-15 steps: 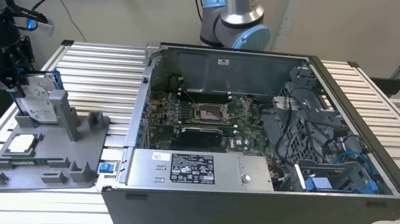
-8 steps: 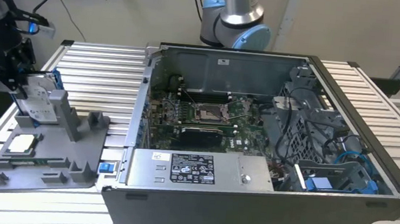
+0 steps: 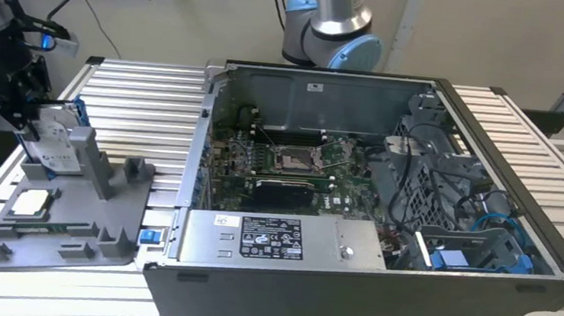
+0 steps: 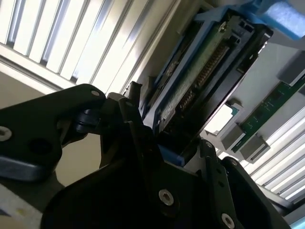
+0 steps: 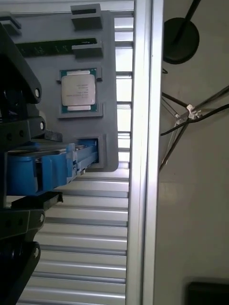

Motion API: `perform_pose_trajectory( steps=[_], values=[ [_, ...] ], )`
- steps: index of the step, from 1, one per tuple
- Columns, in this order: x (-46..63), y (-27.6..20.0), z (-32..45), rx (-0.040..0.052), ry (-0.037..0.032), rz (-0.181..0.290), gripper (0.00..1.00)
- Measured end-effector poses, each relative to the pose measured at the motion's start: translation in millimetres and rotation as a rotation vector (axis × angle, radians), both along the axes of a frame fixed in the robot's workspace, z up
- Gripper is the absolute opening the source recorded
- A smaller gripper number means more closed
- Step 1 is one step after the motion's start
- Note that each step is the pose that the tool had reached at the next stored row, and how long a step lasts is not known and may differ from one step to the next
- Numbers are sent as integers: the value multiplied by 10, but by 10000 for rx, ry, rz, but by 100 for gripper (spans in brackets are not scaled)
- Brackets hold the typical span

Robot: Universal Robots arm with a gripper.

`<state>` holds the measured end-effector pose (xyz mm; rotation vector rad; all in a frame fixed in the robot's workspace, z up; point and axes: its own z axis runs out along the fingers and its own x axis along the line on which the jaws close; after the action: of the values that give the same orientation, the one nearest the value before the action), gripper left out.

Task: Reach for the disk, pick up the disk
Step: 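Pick up the disk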

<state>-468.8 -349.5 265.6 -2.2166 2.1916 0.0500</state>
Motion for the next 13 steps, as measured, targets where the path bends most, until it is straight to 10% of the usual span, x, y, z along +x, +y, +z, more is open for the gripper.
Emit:
perform_pose_trajectory(
  steps=[13],
  values=[
    [0, 0, -37, -4, 27, 0, 100]
  ],
)
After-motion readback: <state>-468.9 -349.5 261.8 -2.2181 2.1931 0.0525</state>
